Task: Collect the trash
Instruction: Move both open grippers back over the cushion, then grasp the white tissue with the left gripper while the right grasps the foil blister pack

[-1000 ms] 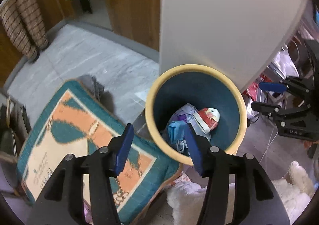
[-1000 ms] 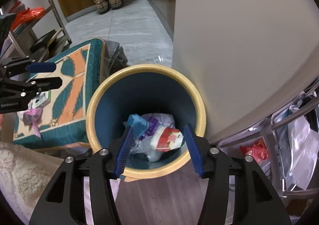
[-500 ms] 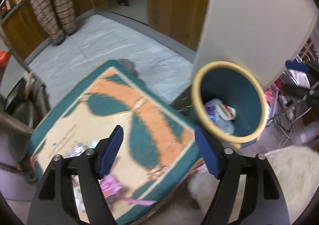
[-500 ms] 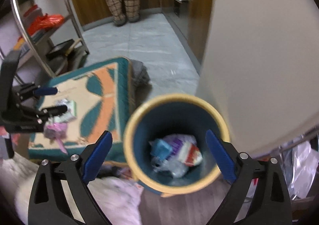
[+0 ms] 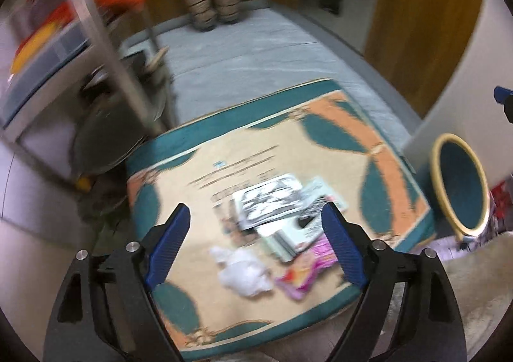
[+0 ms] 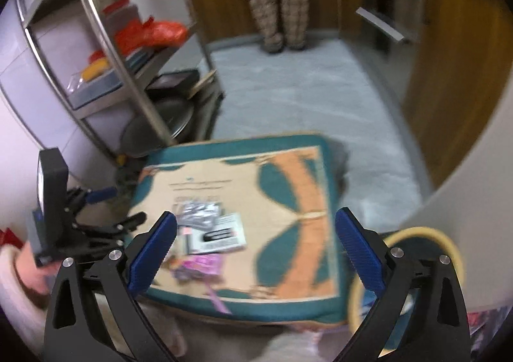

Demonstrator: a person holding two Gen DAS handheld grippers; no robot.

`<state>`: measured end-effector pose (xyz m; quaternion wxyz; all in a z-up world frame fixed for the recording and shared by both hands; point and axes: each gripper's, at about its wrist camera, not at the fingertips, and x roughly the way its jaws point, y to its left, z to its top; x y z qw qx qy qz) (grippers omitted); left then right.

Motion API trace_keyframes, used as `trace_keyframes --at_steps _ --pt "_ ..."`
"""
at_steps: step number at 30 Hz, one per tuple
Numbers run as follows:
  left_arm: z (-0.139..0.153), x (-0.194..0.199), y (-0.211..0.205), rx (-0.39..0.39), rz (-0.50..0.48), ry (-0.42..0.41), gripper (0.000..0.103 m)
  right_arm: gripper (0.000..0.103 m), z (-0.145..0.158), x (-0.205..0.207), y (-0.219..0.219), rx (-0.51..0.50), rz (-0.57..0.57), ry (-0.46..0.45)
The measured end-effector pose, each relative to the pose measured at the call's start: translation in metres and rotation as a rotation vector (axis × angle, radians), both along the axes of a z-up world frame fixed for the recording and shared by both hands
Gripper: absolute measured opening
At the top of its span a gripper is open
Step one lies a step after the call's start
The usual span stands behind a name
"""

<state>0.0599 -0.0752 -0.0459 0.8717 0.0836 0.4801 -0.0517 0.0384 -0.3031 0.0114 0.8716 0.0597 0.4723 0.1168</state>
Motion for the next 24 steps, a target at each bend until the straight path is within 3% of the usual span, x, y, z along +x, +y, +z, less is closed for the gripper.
trace_keyframes --at_steps 5,9,13,16,20,22,24 --pt "-0.02 0.009 0.044 -0.003 0.079 0.049 0.084 0.098 -0.018 0.036 0.05 -0.01 0.018 0.045" --pt "-0.04 0.015 0.067 -0.025 0.127 0.116 0.084 0.098 -0.052 0.063 0.076 -0.055 -0.011 0.101" --pt "-0.07 0.021 0.069 -0.041 0.12 0.207 0.084 0.098 -0.096 0.074 0.087 -0.101 -0.024 0.159" --pt "-0.093 0.022 0.067 -0.074 0.124 0.273 0.084 0.098 -0.13 0.081 0.094 -0.189 -0.002 0.257" --pt "-0.118 0.024 0.055 -0.08 0.105 0.344 0.082 0.098 -0.148 0.09 0.103 -0.242 0.03 0.263" --pt "-0.126 0.025 0.046 -0.094 0.086 0.377 0.077 0.098 -0.155 0.094 0.104 -0.25 0.033 0.27" --pt "-0.134 0.026 0.039 -0.093 0.076 0.416 0.064 0.098 -0.161 0.099 0.103 -0.202 0.034 0.281"
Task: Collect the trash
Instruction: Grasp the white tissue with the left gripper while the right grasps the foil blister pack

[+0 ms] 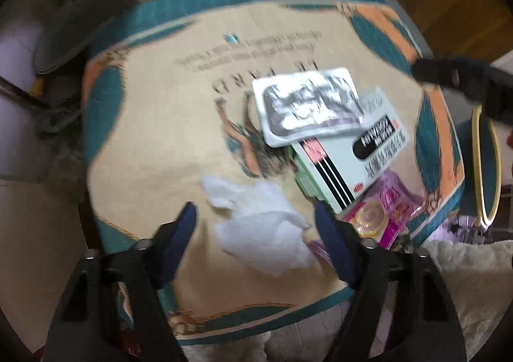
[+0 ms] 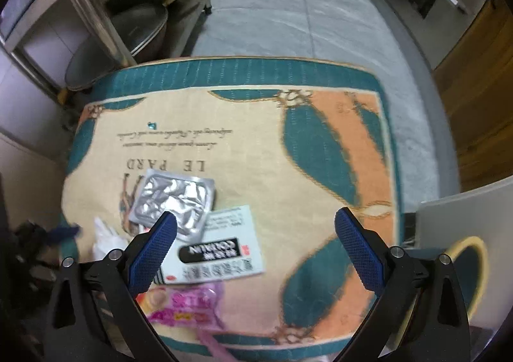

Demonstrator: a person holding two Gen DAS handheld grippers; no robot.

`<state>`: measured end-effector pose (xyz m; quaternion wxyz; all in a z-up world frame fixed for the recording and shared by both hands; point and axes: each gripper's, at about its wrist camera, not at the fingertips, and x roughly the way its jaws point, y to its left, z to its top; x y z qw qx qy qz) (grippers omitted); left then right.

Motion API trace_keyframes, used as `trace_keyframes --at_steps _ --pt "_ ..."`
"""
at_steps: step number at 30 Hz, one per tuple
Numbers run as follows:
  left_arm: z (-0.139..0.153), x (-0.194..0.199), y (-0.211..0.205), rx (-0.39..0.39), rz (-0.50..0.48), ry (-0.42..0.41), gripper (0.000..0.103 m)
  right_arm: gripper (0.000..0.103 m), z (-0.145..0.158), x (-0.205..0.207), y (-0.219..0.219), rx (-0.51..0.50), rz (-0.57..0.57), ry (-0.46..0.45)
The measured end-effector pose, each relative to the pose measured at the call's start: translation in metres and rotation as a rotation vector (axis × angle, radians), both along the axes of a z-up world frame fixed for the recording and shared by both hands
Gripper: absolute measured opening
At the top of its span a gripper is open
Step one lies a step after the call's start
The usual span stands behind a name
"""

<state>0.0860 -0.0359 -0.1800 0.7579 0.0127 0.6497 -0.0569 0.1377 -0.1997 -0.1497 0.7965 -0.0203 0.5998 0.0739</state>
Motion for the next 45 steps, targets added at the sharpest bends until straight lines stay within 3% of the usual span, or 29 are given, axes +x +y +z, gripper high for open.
trace_keyframes --at_steps 2,5,10,14,21,25,27,28,32,36,38,45 --pt "-0.01 0.001 -0.001 -0.015 0.003 0.049 0.035 0.098 -0.008 0.007 -0.002 0.057 -0.012 0.0" --pt "-0.004 0.004 0.004 -0.016 0.027 0.034 0.022 0.097 -0.021 0.014 -0.002 0.082 -0.013 0.0" --pt "0.017 0.006 0.025 0.039 0.091 -0.067 0.019 0.096 -0.039 0.019 0.003 0.142 -0.003 0.046" --pt "0.023 0.004 0.034 0.074 0.113 -0.098 0.019 0.093 -0.046 0.026 0.01 0.198 -0.008 0.051" --pt "0.026 0.009 0.035 0.054 0.106 -0.093 0.019 0.087 -0.071 0.034 0.027 0.186 0.027 0.107" --pt "0.021 0.01 0.03 0.055 0.093 -0.087 0.019 0.068 -0.076 0.034 0.035 0.184 0.066 0.117" --pt "0.019 0.011 0.028 0.056 0.09 -0.082 0.019 0.053 -0.074 0.034 0.038 0.192 0.083 0.112" --pt "0.018 0.011 0.027 0.059 0.088 -0.08 0.019 0.037 -0.073 0.034 0.039 0.204 0.085 0.114" --pt "0.016 0.013 0.022 0.07 0.081 -0.081 0.019 0.018 -0.066 0.036 0.037 0.264 0.072 0.131" --pt "0.018 0.011 0.022 0.063 0.082 -0.088 0.019 0.012 -0.048 0.035 0.041 0.301 0.113 0.095" --pt "0.02 0.011 0.022 0.061 0.082 -0.09 0.019 0.002 -0.037 0.035 0.04 0.328 0.121 0.076" --pt "0.029 0.012 0.019 0.046 0.08 -0.117 0.019 0.001 -0.004 0.029 0.031 0.363 0.121 0.02"
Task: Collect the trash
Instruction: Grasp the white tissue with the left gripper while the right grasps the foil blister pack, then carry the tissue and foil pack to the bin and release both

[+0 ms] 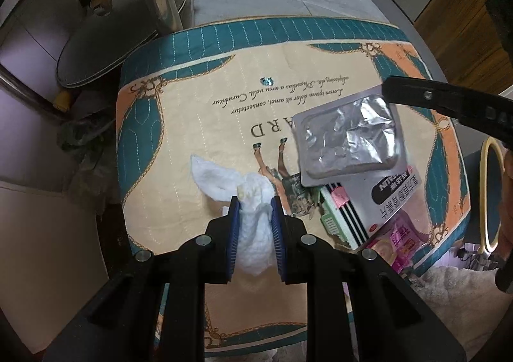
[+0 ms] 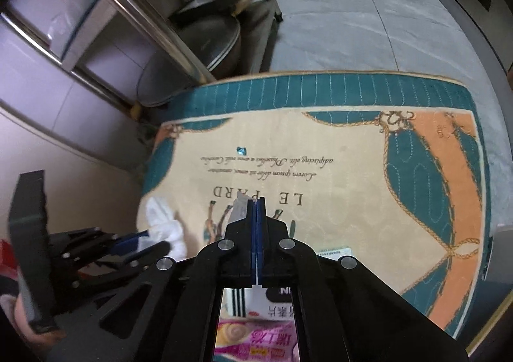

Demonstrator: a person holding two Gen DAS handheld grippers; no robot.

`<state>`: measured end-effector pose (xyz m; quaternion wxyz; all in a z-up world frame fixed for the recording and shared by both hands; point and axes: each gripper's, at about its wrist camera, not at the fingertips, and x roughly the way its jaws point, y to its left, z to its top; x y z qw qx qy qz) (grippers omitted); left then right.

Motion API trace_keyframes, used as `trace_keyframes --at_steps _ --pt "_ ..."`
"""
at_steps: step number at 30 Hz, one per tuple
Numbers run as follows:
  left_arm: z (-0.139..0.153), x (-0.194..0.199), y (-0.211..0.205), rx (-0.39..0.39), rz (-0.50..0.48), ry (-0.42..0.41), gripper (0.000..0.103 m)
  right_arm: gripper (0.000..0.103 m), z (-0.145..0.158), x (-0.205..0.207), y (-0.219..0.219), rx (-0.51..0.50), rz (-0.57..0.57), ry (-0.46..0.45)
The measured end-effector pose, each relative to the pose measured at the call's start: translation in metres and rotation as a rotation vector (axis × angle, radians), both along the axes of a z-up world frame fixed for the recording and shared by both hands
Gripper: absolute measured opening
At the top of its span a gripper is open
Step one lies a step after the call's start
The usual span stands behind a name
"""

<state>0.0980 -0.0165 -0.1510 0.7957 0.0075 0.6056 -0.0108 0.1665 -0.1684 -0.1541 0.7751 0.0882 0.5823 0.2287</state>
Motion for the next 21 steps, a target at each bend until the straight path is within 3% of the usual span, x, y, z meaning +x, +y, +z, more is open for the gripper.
trace_keyframes --at_steps 10,14,18,21 --pt "0.017 -0.001 -0.009 -0.001 -0.014 -0.059 0.019 0.001 0.055 -0.025 -0.026 -0.018 -0.038 -0.112" --pt "0.032 -0.005 -0.018 0.019 -0.047 -0.121 0.019 0.001 0.077 -0.04 -0.045 -0.049 -0.058 -0.157" --pt "0.053 -0.012 -0.033 -0.027 -0.081 -0.183 0.019 0.001 0.1 -0.06 -0.072 -0.106 -0.09 -0.217" --pt "0.069 -0.021 -0.05 0.001 -0.145 -0.24 0.019 0.001 0.122 -0.078 -0.099 -0.116 -0.131 -0.269"
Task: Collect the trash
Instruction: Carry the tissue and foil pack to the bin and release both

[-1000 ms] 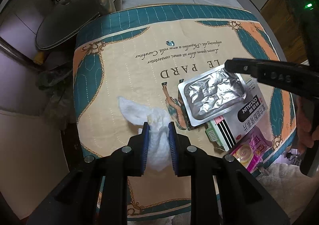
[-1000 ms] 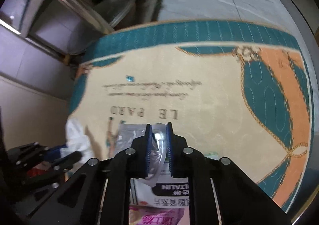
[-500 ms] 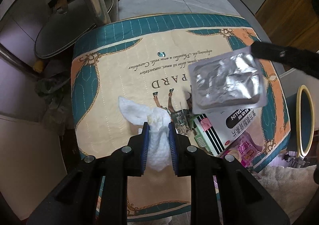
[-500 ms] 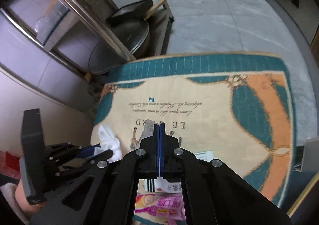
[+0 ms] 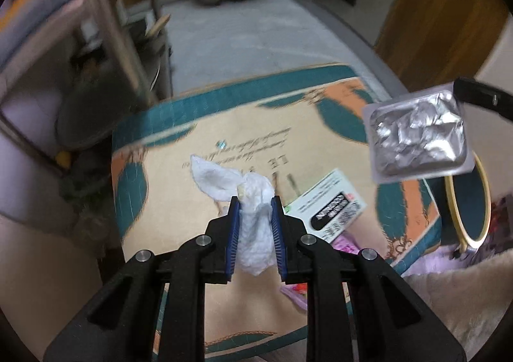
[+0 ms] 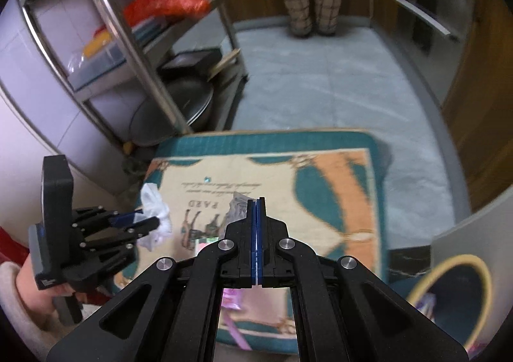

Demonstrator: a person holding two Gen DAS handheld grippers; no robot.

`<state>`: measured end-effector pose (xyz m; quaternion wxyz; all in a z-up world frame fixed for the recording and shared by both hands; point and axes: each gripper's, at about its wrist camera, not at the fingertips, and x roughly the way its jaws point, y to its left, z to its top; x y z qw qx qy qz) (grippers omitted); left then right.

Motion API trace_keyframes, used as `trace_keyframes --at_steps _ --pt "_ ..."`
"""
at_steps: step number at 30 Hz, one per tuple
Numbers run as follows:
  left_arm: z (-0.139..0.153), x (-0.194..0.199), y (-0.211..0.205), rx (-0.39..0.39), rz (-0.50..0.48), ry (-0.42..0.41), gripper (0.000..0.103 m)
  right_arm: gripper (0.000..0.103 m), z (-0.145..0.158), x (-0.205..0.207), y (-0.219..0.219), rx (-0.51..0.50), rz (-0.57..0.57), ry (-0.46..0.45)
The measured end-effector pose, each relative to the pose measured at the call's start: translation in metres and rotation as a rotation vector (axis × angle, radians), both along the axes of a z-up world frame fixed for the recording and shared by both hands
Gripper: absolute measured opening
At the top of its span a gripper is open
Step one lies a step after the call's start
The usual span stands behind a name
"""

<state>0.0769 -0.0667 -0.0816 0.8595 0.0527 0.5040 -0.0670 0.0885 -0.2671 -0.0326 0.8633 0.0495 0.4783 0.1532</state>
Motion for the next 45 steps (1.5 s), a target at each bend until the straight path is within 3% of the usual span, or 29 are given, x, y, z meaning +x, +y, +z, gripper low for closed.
trace_keyframes --at_steps 10,18,23,33,39,42,45 --pt "0.045 -0.014 -0.063 -0.072 -0.108 -0.078 0.019 0.001 0.038 -0.064 -0.109 -0.029 -0.151 -0.112" --pt "0.068 -0.019 -0.171 -0.043 -0.316 -0.101 0.019 0.001 0.032 -0.121 -0.2 -0.102 -0.263 -0.142" --pt "0.062 -0.024 -0.242 -0.041 -0.433 -0.078 0.019 0.001 0.018 -0.147 -0.238 -0.152 -0.31 -0.126" --pt "0.015 -0.05 -0.372 -0.004 -0.737 0.023 0.02 0.001 -0.017 -0.183 -0.283 -0.204 -0.368 -0.055" --pt "-0.007 -0.061 -0.406 0.062 -0.825 0.035 0.039 0.004 -0.031 -0.189 -0.293 -0.198 -0.374 -0.004" --pt "-0.008 -0.062 -0.393 0.048 -0.806 0.038 0.053 0.018 -0.033 -0.188 -0.293 -0.192 -0.387 0.004" --pt "-0.013 -0.053 -0.381 0.04 -0.76 0.046 0.057 0.028 -0.034 -0.186 -0.291 -0.178 -0.392 -0.001"
